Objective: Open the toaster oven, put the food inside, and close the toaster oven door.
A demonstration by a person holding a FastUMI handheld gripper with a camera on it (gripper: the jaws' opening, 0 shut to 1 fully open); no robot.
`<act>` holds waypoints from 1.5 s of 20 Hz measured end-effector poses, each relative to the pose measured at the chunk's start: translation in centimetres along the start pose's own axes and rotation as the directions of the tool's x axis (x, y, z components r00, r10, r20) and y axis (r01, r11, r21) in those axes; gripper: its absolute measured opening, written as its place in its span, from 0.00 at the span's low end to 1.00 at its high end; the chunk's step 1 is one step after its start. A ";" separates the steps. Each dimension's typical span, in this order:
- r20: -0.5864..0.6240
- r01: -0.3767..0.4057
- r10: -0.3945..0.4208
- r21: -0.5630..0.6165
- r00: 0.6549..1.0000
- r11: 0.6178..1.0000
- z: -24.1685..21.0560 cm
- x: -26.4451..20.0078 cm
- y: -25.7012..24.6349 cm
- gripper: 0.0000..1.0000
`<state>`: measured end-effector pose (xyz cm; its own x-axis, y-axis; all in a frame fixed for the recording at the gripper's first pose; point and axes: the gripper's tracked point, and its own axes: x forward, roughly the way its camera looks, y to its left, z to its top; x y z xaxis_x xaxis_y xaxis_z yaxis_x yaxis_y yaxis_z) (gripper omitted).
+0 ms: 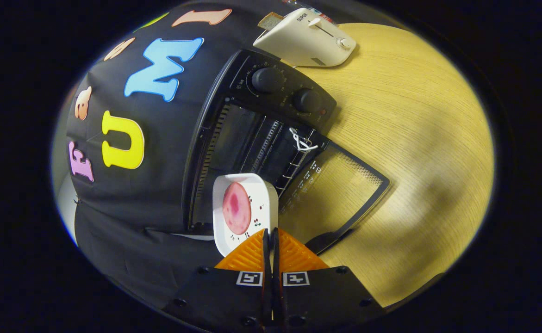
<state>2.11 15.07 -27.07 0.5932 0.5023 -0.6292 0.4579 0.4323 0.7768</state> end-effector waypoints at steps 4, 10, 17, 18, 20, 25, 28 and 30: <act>0.104 -0.008 0.002 0.057 0.995 0.998 1.6 2.1 1.4 0.02; 0.148 -0.001 -0.024 0.167 0.989 0.986 1.0 5.0 1.8 0.02; 0.216 -0.020 -0.031 0.230 0.976 0.973 2.9 6.5 2.4 0.02; 0.228 -0.022 -0.035 0.246 0.973 0.969 3.4 6.7 2.5 0.02; 0.247 -0.029 -0.042 0.274 0.968 0.961 3.9 7.1 2.7 0.02; 0.259 -0.017 -0.067 0.309 0.964 0.951 3.8 8.3 2.8 0.03; 0.242 -0.001 -0.077 0.305 0.967 0.952 3.0 8.8 2.5 0.03; 0.244 -0.021 -0.055 0.297 0.968 0.955 2.7 8.6 3.0 0.08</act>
<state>10.39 18.65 -30.09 0.7110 0.2799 -0.6451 0.6211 0.1802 0.7627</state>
